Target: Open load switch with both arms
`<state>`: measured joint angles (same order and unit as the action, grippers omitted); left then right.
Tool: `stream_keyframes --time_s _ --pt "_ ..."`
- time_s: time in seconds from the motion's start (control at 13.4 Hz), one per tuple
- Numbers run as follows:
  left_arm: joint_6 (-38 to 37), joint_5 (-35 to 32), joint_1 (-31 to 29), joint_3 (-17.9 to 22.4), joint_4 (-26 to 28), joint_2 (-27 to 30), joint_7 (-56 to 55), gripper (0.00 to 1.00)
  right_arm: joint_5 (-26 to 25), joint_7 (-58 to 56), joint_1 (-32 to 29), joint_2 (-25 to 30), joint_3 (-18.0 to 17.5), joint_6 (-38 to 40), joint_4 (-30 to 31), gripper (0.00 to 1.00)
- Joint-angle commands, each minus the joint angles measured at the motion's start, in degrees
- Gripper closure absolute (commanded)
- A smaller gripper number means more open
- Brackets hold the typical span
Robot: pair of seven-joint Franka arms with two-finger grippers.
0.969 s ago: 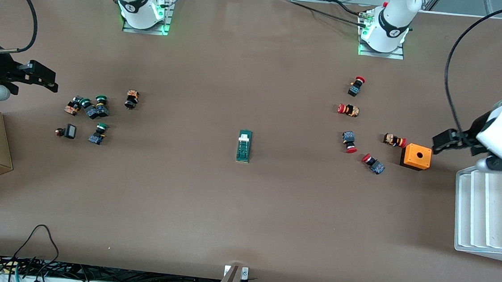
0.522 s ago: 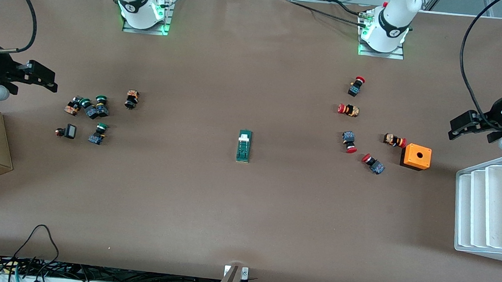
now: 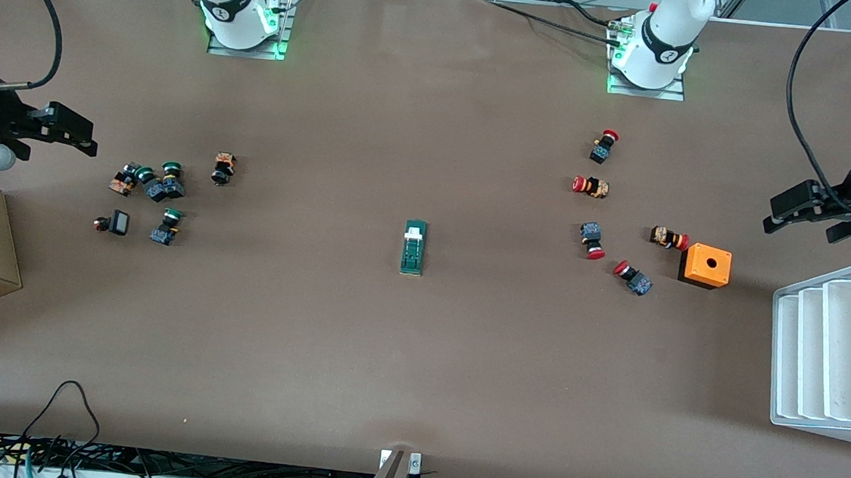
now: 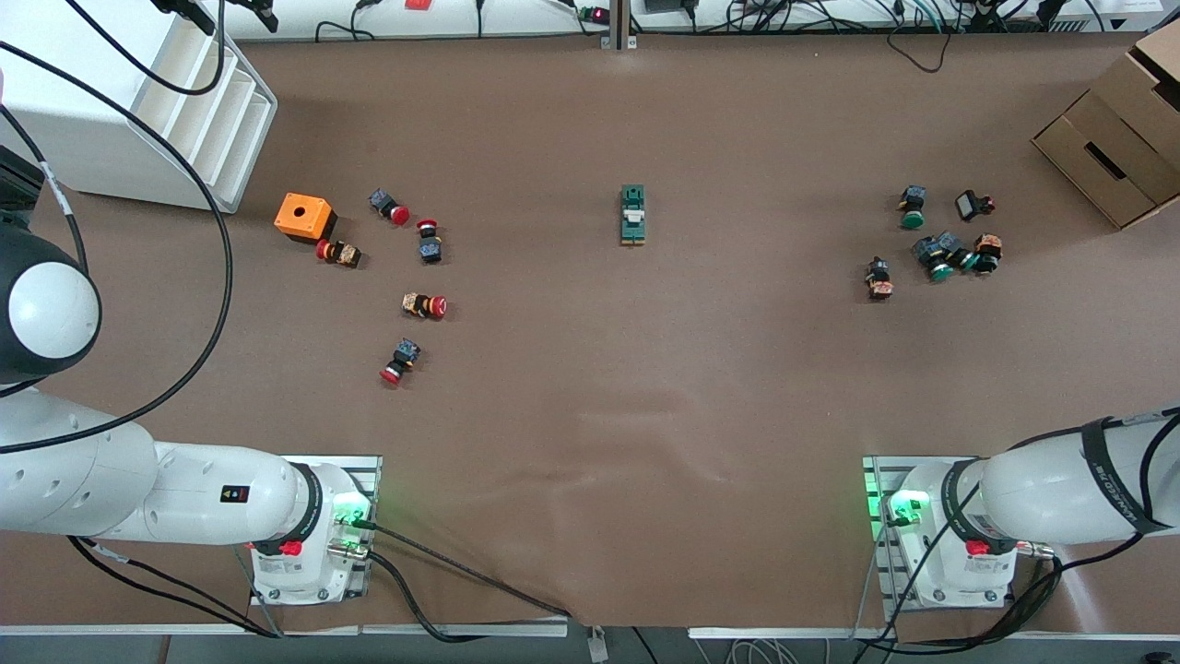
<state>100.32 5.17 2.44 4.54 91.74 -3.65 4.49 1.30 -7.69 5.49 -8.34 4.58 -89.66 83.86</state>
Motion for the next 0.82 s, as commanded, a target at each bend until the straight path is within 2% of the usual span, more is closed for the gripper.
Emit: stream_keyframes --time_s 0.0,0.15,0.3,0.52,0.75 --pt "-4.59 0.29 0.90 1.00 -4.27 -0.92 1.92 0.00 0.73 -0.92 -0.21 -0.01 0.08 1.15 -1.07 0.00" --pt "-6.45 -0.94 0.90 1.18 -5.86 -1.36 1.49 0.00 0.73 -0.92 -0.21 -0.01 0.08 1.15 -1.07 0.00" --pt "-8.29 -5.59 0.99 0.74 -5.96 -1.19 0.52 0.00 0.73 -0.92 -0.21 -0.01 0.08 1.15 -1.07 0.00" --pt "-9.00 -6.31 0.99 -0.23 -5.96 -1.10 -4.57 0.00 0.73 -1.01 -0.21 -0.01 0.08 1.15 -1.07 0.00" --pt "-10.49 -6.22 1.08 -0.49 -5.96 -1.01 -4.67 0.00 0.55 -1.01 -0.21 -0.01 0.08 1.15 -1.07 0.00"
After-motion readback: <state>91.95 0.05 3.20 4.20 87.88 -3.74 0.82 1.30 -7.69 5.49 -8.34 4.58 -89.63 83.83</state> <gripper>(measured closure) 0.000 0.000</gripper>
